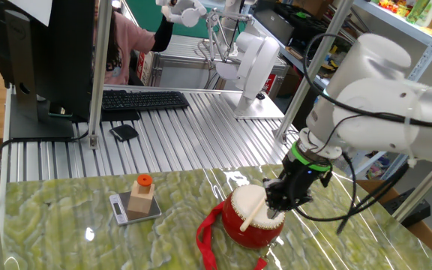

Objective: Play the drum

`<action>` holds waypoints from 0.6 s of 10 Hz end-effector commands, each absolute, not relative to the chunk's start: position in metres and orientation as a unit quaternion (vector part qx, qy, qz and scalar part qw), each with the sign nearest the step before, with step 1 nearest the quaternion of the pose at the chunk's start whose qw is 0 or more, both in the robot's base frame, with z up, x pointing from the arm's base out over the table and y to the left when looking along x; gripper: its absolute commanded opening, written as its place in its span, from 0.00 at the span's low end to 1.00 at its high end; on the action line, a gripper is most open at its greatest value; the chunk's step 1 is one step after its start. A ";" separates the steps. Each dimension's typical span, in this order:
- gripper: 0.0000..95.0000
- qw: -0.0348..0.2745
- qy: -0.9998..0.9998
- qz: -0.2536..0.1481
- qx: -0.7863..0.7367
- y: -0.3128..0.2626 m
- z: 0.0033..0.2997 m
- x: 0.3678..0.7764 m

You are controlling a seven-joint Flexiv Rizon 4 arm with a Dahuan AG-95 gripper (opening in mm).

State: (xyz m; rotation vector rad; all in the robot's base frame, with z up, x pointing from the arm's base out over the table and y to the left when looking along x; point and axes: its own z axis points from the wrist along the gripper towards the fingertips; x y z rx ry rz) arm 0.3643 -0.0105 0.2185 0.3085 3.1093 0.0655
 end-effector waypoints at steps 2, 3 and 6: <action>0.00 0.006 0.999 0.004 0.050 -0.010 0.228 0.350; 0.00 0.008 0.999 0.004 0.050 -0.011 0.229 0.350; 0.00 0.012 0.999 0.004 0.034 -0.029 0.238 0.349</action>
